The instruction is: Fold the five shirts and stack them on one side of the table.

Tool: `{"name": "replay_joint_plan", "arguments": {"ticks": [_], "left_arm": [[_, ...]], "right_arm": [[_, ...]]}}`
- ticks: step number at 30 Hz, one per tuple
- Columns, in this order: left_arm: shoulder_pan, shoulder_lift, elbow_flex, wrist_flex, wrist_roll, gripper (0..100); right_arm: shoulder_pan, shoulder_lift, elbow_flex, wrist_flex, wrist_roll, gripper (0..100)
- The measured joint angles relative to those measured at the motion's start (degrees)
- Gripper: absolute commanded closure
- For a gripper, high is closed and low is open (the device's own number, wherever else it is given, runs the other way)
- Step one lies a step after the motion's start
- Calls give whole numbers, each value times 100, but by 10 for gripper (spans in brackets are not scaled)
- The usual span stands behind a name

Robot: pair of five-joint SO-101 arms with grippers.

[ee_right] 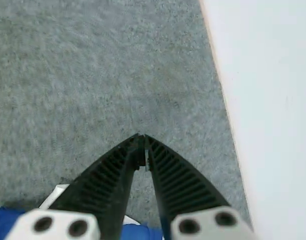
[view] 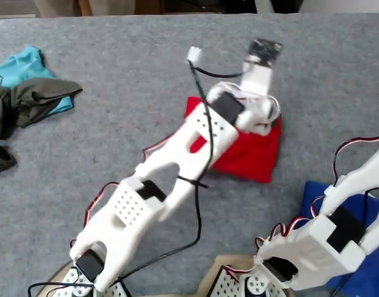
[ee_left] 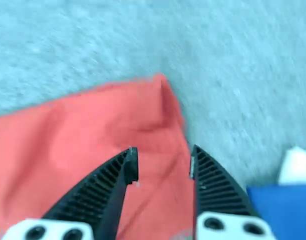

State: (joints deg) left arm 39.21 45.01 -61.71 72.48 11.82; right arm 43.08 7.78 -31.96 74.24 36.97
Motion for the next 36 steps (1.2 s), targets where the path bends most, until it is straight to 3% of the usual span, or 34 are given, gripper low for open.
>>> {"name": "replay_joint_plan", "arguments": {"ticks": [6,10,15,22,29,36], "left_arm": [[-730,-9,-466,325,35,818],[-1196,-9,-352,404,35,911],[-1662,-9,466,193,62,978],[-1670,97,1732,-554,158,980],[-1714,545,1908,-888,325,981],[-1916,1187,1169,-888,360,981]], "right_arm": [[-273,0,0,281,53,993],[-958,62,0,721,114,993],[-2004,677,352,765,-229,993],[-2840,1908,176,730,-818,994],[-3068,2945,-492,765,-1081,994],[-3077,3877,-1415,800,-1081,994]]}}
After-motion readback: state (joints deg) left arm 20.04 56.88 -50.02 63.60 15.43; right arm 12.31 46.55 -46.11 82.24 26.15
